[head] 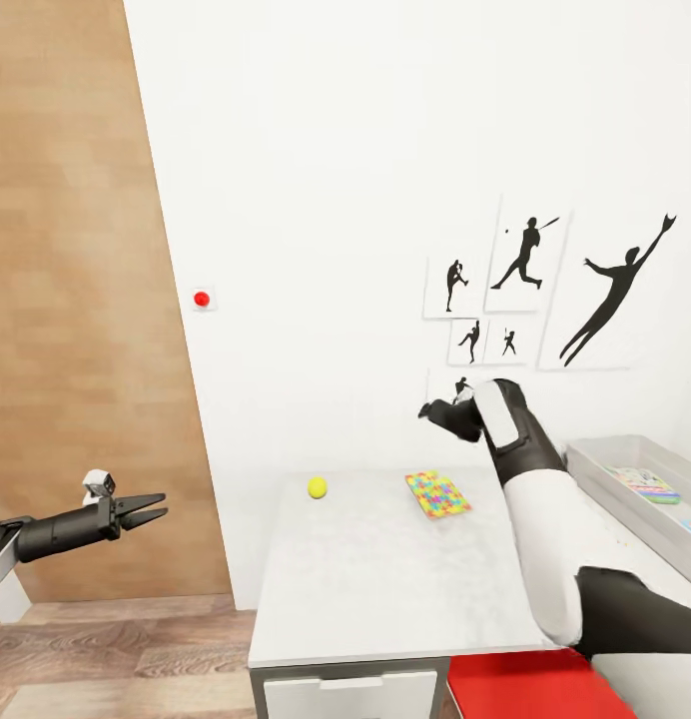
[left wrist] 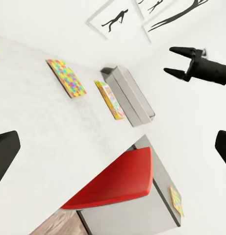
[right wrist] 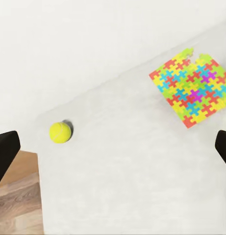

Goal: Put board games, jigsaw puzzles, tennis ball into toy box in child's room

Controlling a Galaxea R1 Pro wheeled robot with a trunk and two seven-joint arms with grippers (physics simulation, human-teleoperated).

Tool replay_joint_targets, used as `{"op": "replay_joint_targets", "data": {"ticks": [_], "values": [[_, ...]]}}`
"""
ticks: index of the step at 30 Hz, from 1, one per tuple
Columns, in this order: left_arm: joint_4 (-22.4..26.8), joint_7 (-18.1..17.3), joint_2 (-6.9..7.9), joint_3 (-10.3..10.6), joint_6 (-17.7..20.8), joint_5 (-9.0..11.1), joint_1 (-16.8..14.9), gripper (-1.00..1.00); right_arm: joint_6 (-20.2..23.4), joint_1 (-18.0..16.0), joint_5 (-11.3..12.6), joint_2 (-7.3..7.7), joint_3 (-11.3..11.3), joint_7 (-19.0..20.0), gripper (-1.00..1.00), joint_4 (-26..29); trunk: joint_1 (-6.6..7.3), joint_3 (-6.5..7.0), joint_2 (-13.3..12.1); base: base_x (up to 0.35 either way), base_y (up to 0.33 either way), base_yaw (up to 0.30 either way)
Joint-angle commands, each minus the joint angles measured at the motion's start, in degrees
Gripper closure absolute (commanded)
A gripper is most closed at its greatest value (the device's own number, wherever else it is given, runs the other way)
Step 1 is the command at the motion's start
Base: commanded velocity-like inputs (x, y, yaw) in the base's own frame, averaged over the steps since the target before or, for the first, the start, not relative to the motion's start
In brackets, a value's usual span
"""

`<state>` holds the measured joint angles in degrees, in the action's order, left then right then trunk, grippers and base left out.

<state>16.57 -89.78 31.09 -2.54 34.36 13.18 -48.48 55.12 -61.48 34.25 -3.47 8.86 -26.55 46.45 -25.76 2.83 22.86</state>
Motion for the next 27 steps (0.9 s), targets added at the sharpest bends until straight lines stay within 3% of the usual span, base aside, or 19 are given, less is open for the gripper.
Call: {"op": "replay_joint_targets", "data": {"ticks": [1, 6, 8, 20, 27], "values": [[0.0, -0.2, -0.02, -0.1, 0.5, -0.1, 0.0, -1.0, -2.7, -3.0, 0.5, 0.15, 0.1, -1.1, -1.0, -6.5, -0.02, -0.03, 0.1, 0.0, 0.0, 0.0], [0.0, -0.2, 0.02, -0.1, 0.0, -0.2, 0.0, -1.0, -11.0, -11.2, 0.2, 1.53, 0.0, -2.2, -1.0, -27.6, -0.02, -0.03, 0.1, 0.0, 0.005, 0.0], [0.0, -0.2, 0.05, -0.1, 0.0, -0.2, 0.0, -1.0, -11.9, -12.2, 0.2, 2.14, -0.5, -2.1, -1.0, -30.3, -0.02, -0.03, 0.1, 0.0, 0.092, 0.0], [0.0, -0.2, 0.11, -0.1, 0.0, -0.2, 0.0, -1.0, -13.3, -13.0, 0.2, 3.36, -4.7, -1.9, -1.0, -32.4, -0.02, -0.03, 0.1, 0.067, 0.239, 0.0], [0.0, -0.2, 0.11, -0.1, -0.1, -0.2, 0.0, -1.0, -13.8, -12.9, 0.2, 3.89, -5.6, -2.0, -1.0, -32.5, -0.02, -0.04, 0.1, 0.148, 0.055, 0.0]]}}
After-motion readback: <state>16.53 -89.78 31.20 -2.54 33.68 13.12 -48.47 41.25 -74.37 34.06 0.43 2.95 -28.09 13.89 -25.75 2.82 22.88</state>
